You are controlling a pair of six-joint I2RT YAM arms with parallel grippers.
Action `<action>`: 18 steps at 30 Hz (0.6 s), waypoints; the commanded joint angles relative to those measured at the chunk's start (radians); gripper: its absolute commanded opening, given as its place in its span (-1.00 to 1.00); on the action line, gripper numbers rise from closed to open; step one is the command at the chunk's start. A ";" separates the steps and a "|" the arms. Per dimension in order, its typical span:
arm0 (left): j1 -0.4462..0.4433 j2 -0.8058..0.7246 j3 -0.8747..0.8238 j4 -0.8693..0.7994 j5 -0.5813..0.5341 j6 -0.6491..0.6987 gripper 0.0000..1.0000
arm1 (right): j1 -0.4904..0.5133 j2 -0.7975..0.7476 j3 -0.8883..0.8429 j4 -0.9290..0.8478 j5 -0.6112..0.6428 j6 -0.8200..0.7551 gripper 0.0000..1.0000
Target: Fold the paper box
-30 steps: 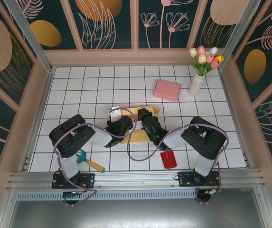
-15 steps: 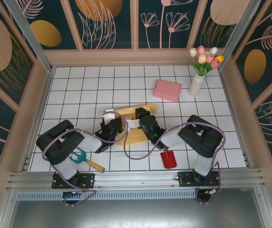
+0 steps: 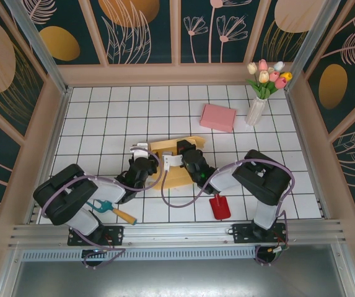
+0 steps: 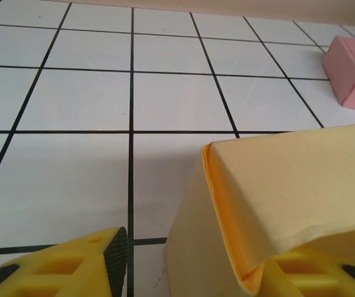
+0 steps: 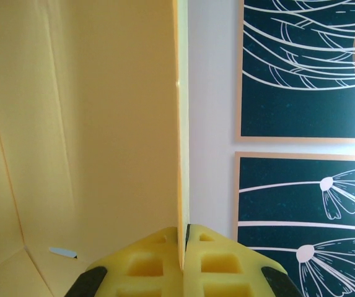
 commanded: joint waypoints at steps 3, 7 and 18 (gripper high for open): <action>0.010 0.115 0.081 0.063 -0.079 0.073 -0.10 | -0.002 0.012 -0.056 -0.182 -0.003 0.052 -1.00; 0.009 0.159 0.136 -0.056 -0.304 -0.059 -0.70 | -0.003 0.023 -0.062 -0.170 0.004 0.048 -1.00; 0.010 0.166 0.151 -0.146 -0.379 -0.135 -0.67 | -0.003 0.040 -0.059 -0.149 0.015 0.072 -1.00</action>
